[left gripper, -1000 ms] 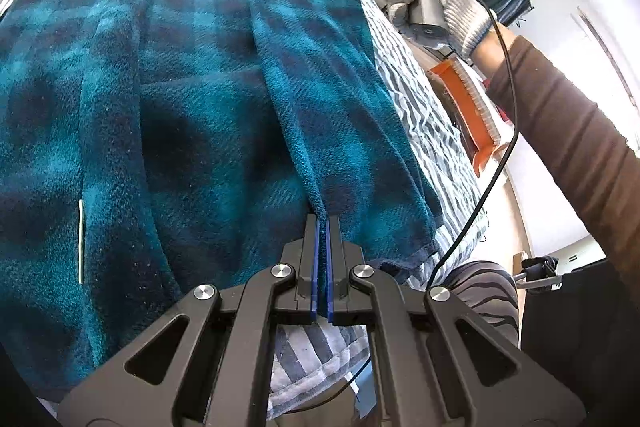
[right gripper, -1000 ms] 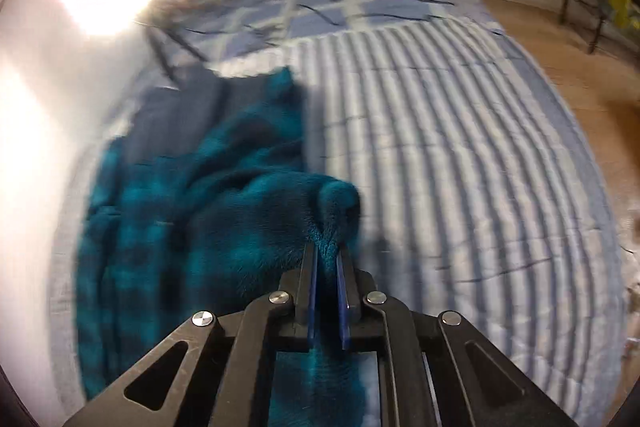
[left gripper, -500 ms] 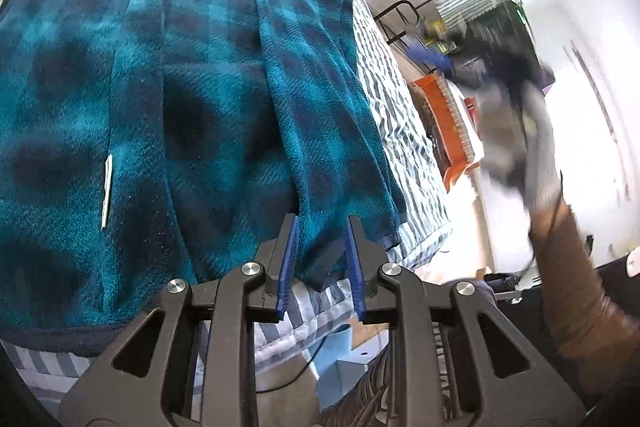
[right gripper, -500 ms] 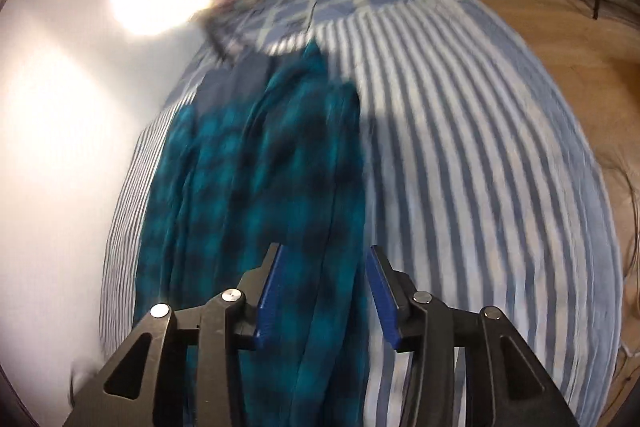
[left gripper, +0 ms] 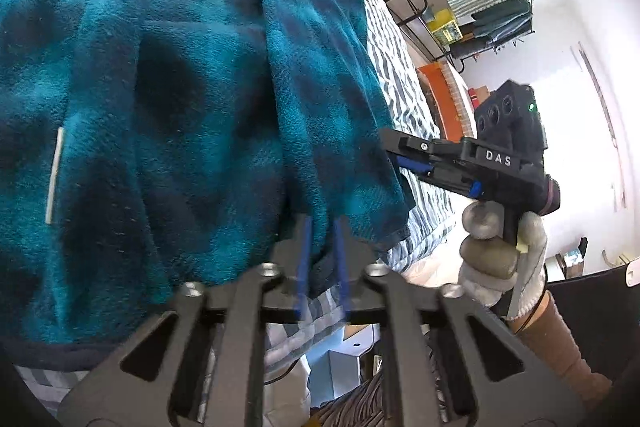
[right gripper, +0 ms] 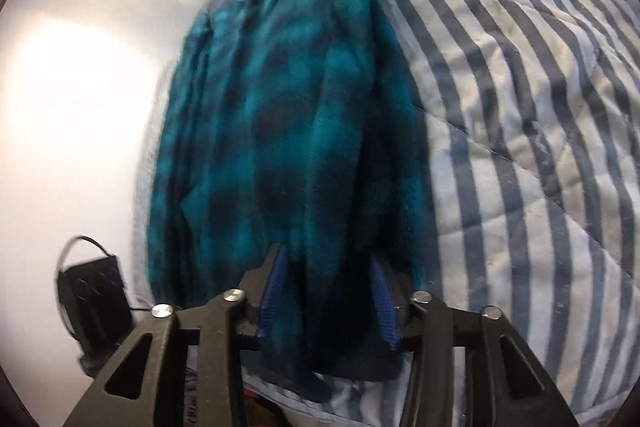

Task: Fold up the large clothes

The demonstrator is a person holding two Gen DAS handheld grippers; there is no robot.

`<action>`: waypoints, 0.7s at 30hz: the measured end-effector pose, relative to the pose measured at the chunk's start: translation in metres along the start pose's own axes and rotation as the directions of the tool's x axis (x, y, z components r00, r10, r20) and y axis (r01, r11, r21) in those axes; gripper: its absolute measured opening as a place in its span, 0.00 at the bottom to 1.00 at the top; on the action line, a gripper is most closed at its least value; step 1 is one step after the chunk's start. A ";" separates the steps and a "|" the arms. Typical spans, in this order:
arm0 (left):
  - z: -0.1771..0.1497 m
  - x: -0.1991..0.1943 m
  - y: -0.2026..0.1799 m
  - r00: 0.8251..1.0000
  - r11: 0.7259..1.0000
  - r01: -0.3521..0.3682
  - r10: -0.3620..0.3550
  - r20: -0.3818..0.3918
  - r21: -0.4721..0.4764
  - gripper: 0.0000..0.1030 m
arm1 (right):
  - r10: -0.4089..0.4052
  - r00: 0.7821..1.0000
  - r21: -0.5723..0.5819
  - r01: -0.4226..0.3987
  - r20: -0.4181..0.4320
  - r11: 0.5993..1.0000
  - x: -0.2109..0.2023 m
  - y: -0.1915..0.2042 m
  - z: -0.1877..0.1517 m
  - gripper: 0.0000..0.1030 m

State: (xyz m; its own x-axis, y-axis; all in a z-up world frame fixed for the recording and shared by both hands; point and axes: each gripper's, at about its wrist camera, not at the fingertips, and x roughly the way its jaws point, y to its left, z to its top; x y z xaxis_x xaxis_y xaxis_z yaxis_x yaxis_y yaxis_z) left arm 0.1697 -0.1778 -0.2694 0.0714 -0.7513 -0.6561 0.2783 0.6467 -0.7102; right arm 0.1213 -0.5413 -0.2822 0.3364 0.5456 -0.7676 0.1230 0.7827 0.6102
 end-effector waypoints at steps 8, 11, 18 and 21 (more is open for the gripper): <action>-0.001 0.001 -0.003 1.000 1.000 -0.006 0.006 0.018 0.004 0.04 | -0.049 0.999 -0.018 0.049 0.010 0.999 -0.009 0.009 -0.002 0.60; -0.001 0.001 -0.003 1.000 1.000 -0.011 0.011 0.017 0.002 0.04 | -0.021 1.000 -0.004 0.021 0.002 1.000 -0.003 0.006 -0.004 0.27; -0.004 -0.006 -0.004 1.000 1.000 0.009 -0.009 0.026 -0.012 0.02 | -0.033 0.998 -0.032 0.035 0.045 0.999 -0.008 0.013 -0.009 0.02; -0.007 -0.011 -0.009 0.998 0.998 0.051 -0.050 0.040 -0.023 0.01 | -0.053 0.995 -0.046 0.057 0.081 0.997 -0.028 0.019 -0.008 0.01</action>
State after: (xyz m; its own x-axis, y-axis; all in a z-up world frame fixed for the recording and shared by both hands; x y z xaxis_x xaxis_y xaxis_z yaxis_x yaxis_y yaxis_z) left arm 0.1597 -0.1748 -0.2578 0.0957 -0.7871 -0.6093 0.2599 0.6107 -0.7480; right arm 0.1067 -0.5389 -0.2509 0.4039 0.4774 -0.7803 0.0989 0.8252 0.5561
